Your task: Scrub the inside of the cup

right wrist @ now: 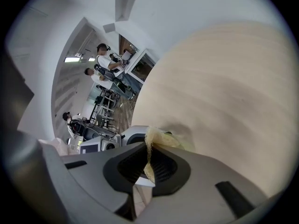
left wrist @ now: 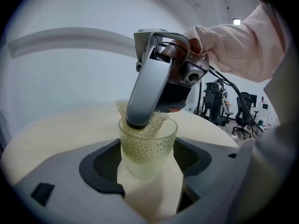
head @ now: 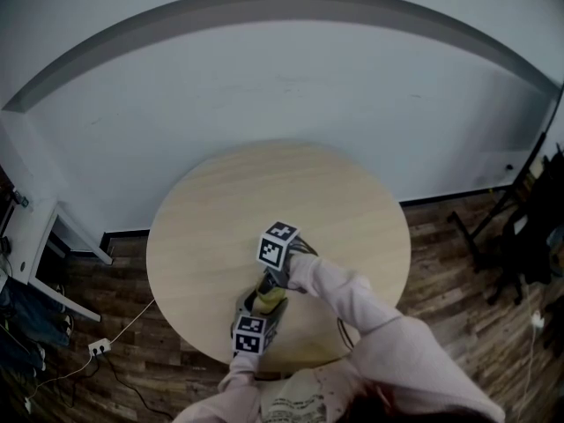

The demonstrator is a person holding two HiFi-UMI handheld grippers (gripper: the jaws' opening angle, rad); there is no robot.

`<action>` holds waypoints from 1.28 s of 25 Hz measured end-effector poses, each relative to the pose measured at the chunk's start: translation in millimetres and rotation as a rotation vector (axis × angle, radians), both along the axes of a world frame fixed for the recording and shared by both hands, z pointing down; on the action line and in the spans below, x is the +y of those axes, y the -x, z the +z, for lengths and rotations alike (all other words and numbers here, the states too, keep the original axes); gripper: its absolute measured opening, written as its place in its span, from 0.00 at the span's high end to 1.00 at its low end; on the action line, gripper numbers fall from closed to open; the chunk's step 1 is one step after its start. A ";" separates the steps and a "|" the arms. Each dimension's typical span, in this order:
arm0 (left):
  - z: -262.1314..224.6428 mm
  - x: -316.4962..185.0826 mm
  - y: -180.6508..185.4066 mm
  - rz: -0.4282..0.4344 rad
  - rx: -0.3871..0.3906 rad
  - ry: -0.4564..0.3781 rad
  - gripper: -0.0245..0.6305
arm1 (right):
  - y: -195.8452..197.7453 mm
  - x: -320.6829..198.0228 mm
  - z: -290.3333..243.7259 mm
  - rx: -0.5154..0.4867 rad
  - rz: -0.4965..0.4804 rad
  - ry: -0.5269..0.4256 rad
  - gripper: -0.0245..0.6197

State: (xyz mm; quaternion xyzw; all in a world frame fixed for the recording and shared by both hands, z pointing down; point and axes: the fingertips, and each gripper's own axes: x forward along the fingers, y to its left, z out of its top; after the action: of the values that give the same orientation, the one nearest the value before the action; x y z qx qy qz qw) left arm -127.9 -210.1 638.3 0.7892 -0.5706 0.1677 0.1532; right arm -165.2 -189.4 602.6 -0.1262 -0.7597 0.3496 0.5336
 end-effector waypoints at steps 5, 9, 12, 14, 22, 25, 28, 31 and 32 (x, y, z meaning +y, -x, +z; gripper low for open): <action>0.8 0.0 0.4 0.000 0.002 -0.002 0.43 | -0.9 -1.9 -3.2 -0.026 0.049 0.039 0.92; -0.1 -0.1 0.9 -0.003 -0.004 -0.001 0.42 | -3.3 -2.8 -4.5 -0.041 0.068 0.048 0.92; -0.4 0.7 1.5 -0.013 0.002 0.002 0.42 | -4.5 -2.1 -5.4 -0.048 0.069 0.047 0.92; -1.1 1.4 1.5 -0.018 0.009 -0.001 0.42 | -5.1 -1.1 -6.0 -0.052 0.069 0.049 0.92; -1.5 3.6 2.3 -0.034 0.024 0.000 0.42 | -6.1 -0.2 -5.6 -0.063 0.070 0.062 0.92; -5.5 4.0 4.0 -0.043 0.035 -0.015 0.41 | -5.6 0.6 -5.4 -0.062 0.066 0.058 0.92; -9.5 2.1 3.5 -0.047 0.041 -0.035 0.38 | -7.3 1.1 -5.1 -0.057 0.055 0.050 0.92; -9.1 6.2 3.4 -0.049 0.038 -0.026 0.37 | -7.4 1.8 -5.2 -0.063 0.053 0.052 0.92; -8.5 8.0 4.1 -0.053 0.039 -0.022 0.37 | -7.3 1.8 -6.0 -0.069 0.055 0.056 0.92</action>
State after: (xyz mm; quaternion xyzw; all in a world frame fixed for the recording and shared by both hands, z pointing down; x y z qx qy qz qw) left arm -132.0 -202.2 629.8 0.7785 -0.5900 0.1420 0.1601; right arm -157.9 -187.6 596.6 -0.1320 -0.7709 0.3806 0.4934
